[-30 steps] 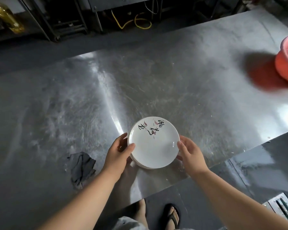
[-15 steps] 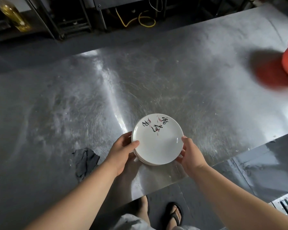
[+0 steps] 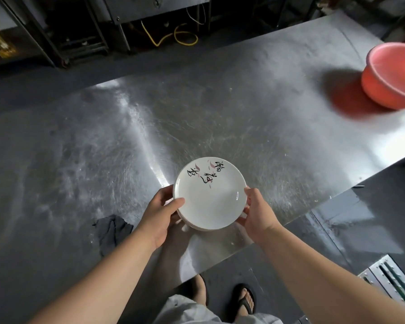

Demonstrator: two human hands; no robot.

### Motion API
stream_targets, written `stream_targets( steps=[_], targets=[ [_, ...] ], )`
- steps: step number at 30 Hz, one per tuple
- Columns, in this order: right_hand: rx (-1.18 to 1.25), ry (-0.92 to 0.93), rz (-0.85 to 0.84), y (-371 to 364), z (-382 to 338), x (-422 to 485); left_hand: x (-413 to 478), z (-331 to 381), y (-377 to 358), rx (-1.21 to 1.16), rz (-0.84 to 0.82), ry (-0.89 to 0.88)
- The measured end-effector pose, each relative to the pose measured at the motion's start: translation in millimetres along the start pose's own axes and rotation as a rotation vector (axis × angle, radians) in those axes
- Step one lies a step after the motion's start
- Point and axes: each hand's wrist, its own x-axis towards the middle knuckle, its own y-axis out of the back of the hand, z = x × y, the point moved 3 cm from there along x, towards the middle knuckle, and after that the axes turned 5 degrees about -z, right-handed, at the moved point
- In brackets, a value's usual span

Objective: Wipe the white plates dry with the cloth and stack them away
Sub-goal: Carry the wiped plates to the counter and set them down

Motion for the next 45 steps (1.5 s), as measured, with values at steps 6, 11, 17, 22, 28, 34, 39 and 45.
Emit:
stream_targets(
  steps=[6,11,17,22,28,34,39,45],
  targets=[
    [-0.095,0.095,-0.106,0.3,-1.8,-29.4,-35.5,8.4,4.0,-0.038,-0.036,-0.063],
    [-0.145,0.158,-0.209,8.2,11.8,-53.8,-78.3,17.1,12.1,0.003,-0.014,-0.128],
    [-0.174,0.207,-0.343,12.4,33.7,-100.5,-141.5,-0.8,17.2,-0.016,0.066,-0.190],
    [-0.250,0.234,-0.409,25.8,69.4,-140.9,-208.5,-49.9,25.5,-0.074,0.150,-0.207],
    [-0.347,0.183,-0.514,45.7,133.1,-198.0,-297.0,-120.8,45.2,-0.185,0.222,-0.223],
    [-0.429,0.128,-0.610,54.1,196.9,-256.7,-381.4,-184.3,73.7,-0.256,0.308,-0.218],
    [-0.432,0.107,-0.677,44.6,240.9,-289.8,-431.2,-219.6,101.6,-0.276,0.375,-0.223],
    [-0.448,0.106,-0.718,23.8,287.7,-311.9,-468.8,-249.6,143.9,-0.258,0.413,-0.237]
  ],
)
